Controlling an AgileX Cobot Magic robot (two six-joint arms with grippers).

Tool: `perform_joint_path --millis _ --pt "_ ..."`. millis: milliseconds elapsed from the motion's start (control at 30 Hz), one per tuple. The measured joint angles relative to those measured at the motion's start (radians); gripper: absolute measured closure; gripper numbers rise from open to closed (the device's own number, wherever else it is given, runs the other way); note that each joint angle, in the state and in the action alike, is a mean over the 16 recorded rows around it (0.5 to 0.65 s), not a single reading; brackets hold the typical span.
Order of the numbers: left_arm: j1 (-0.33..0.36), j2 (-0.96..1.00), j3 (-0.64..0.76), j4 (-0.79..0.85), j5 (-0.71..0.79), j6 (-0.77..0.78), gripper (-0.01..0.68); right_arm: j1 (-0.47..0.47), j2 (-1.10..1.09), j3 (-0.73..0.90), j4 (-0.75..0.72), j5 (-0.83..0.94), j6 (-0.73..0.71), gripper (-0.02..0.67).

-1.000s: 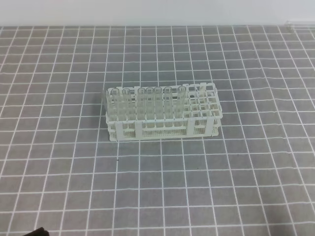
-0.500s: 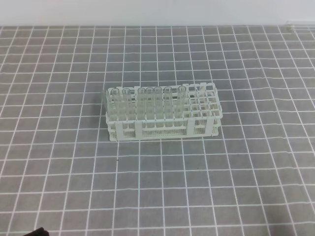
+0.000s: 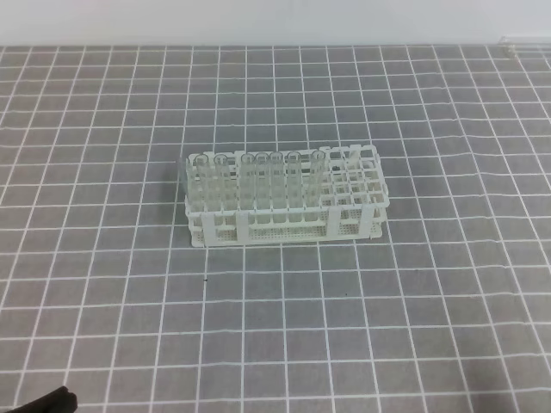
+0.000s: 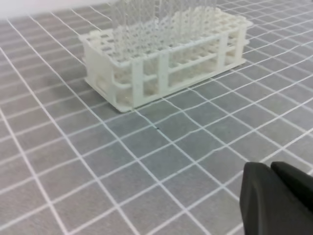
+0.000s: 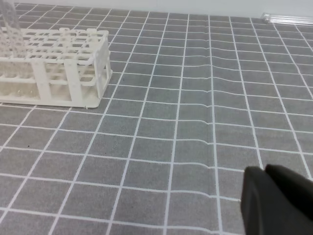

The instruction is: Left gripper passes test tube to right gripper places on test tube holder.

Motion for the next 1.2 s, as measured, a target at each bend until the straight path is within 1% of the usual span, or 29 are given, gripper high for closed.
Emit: perform_joint_path --millis 167,333,433,700,867,967,1200 --pt "0.016 0.002 -0.002 0.041 -0.002 0.007 0.674 0.0 0.0 0.0 0.0 0.0 0.0 0.662" --pt "0.093 0.002 -0.001 0.035 -0.005 0.006 0.674 0.0 0.0 0.0 0.0 0.0 0.0 0.662" --pt "0.17 -0.003 0.001 0.015 -0.01 0.006 0.674 0.0 0.0 0.0 0.0 0.0 0.0 0.662" --pt "0.403 -0.009 0.002 -0.037 -0.022 0.014 0.674 0.0 0.0 0.0 0.0 0.0 0.0 0.662" --pt "0.499 -0.012 0.002 -0.071 -0.024 0.053 0.674 0.0 0.0 0.0 0.0 0.0 0.0 0.662" --pt "0.53 -0.006 0.0 -0.09 -0.017 0.079 0.674 0.0 0.0 0.0 0.0 0.0 0.0 0.662" --pt "0.57 -0.004 0.0 -0.13 -0.008 0.138 0.674 0.0 0.0 0.0 0.0 0.0 0.0 0.662"
